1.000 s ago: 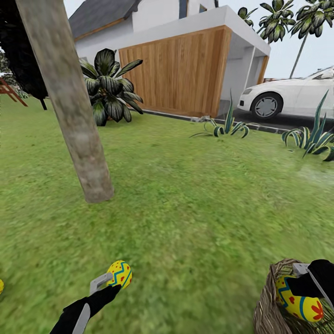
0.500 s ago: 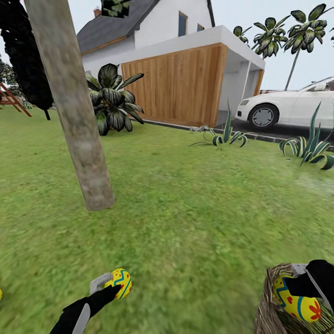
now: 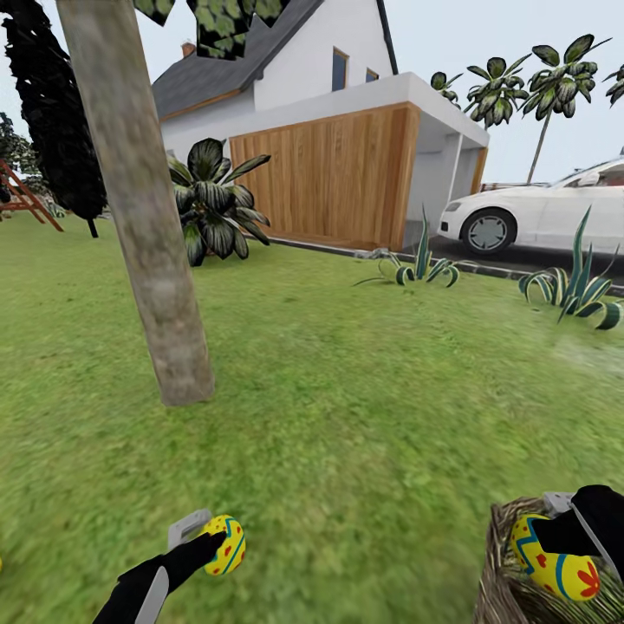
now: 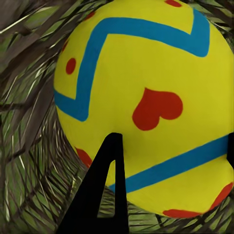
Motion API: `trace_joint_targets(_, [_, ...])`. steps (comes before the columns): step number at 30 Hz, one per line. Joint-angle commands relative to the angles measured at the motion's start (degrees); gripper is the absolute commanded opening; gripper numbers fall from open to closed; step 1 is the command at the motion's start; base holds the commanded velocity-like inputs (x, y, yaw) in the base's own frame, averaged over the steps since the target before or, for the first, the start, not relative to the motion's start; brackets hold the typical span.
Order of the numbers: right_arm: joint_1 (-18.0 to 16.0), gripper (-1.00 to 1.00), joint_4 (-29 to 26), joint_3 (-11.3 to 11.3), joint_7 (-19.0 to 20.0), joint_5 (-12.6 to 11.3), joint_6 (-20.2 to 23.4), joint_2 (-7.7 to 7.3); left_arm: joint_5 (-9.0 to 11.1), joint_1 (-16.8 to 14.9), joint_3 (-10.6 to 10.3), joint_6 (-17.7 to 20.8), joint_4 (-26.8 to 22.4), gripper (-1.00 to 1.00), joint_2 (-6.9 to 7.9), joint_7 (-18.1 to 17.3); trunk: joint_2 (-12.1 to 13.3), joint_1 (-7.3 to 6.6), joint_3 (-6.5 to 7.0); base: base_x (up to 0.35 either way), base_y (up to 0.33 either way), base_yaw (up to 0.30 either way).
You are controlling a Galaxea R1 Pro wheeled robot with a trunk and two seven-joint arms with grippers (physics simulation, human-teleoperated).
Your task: Take the three Easter eggs out of the wicker basket on the lawn in the garden, then place them on the lawn next to a single tree (choose any tree) so that all three eggs are next to the same tree and none are left in the basket.
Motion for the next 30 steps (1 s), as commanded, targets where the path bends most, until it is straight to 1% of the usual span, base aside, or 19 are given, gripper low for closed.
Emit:
trace_joint_targets(1, [-0.02, -1.00, -0.06, -0.15, 0.48, 0.46, 0.19, 0.03, 0.41, -0.03, 0.33, 0.50, -0.09, 1.00, -0.07, -0.23, 0.39, -0.24, 0.13, 0.000, 0.000, 0.000])
trace_joint_targets(28, [-0.02, -1.00, -0.14, -0.06, 0.48, 0.46, 0.20, 0.04, 0.41, -0.03, 0.33, 0.51, -0.09, 1.00, -0.16, -0.23, 11.22, -6.17, 4.97, 0.000, 0.000, 0.000])
trace_joint_targets(30, [-0.02, -1.00, -0.14, -0.06, 0.48, 0.48, 0.20, 0.04, 0.44, -0.03, 0.37, 0.50, -0.09, 1.00, -0.16, -0.29, 11.22, -6.17, 4.97, 0.000, 0.000, 0.000])
